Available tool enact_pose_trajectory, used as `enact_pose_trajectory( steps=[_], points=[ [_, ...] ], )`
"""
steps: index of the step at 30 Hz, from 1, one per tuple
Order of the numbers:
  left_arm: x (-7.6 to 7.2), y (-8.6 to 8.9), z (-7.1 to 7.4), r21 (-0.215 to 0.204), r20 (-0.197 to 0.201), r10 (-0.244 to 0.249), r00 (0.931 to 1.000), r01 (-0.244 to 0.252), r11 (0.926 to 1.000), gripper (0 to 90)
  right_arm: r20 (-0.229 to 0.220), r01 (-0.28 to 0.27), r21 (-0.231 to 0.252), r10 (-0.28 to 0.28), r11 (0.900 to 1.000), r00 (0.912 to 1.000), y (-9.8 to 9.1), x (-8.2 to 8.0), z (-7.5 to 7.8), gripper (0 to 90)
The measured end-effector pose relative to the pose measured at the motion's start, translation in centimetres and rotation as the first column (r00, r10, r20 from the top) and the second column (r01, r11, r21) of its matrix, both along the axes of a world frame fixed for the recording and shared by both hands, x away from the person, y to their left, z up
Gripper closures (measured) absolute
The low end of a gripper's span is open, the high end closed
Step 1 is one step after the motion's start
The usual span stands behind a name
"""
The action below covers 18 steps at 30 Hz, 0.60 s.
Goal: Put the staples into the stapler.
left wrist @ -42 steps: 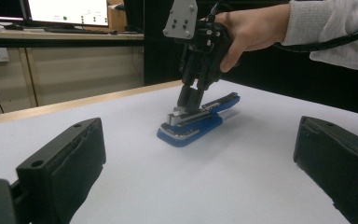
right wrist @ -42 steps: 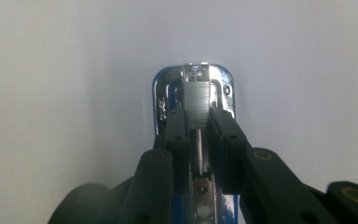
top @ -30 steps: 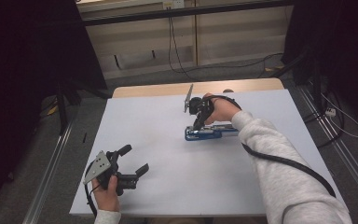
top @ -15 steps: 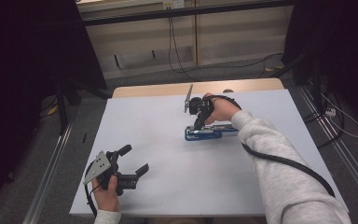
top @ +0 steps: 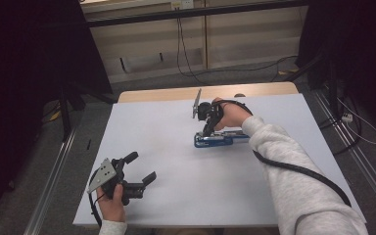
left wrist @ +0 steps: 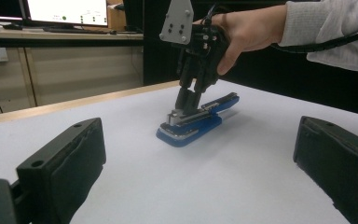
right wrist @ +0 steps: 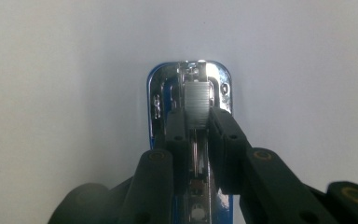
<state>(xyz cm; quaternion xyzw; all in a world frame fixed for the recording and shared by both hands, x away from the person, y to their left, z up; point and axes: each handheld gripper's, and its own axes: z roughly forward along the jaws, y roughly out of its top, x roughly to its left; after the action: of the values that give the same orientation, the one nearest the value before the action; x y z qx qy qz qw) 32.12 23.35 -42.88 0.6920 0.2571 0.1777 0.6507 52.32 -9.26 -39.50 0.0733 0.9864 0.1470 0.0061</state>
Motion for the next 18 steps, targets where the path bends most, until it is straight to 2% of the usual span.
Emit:
enact_pose_trajectory(
  steps=[18],
  points=[
    [-0.01, -0.06, 0.01, 0.002, -0.001, 0.003, 1.0000, -0.002, 1.0000, 2.3, -0.009, 0.005, -0.004, -0.005, 1.0000, 0.9999, -0.01, -0.12, 0.14, 78.9]
  ],
)
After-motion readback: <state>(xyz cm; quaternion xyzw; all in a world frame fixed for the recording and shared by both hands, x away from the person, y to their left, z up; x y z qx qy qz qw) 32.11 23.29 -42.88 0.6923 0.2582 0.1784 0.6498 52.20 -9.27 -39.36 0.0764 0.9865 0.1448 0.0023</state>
